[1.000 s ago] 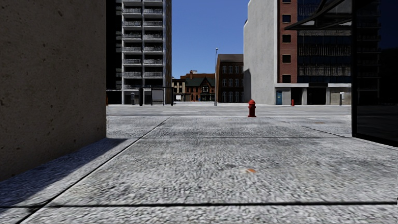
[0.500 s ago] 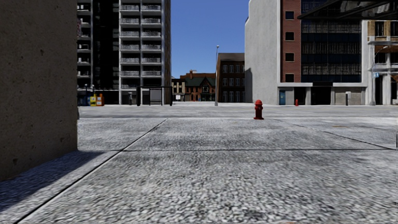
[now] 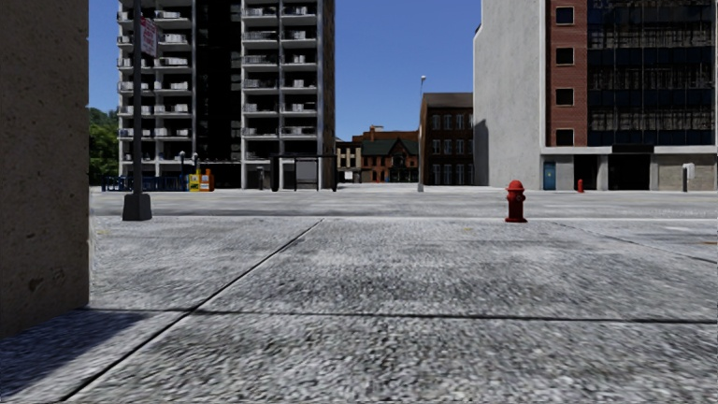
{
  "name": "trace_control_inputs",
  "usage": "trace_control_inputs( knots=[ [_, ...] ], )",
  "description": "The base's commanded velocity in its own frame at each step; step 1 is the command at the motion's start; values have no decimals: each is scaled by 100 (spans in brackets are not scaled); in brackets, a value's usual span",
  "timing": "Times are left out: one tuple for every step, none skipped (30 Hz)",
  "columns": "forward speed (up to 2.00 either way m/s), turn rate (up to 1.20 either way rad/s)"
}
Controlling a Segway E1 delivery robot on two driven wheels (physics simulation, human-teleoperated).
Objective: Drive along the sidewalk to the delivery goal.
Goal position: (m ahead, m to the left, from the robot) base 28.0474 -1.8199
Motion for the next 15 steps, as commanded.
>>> trace_control_inputs(
  knots=[
    [200, 54],
    [200, 54],
    [200, 54],
    [200, 55],
    [200, 55],
    [200, 55],
    [200, 55],
    [200, 55],
    [200, 55],
    [200, 55],
    [200, 47],
    [200, 36],
    [200, 42],
    [200, 51],
    [200, 55]
  ],
)
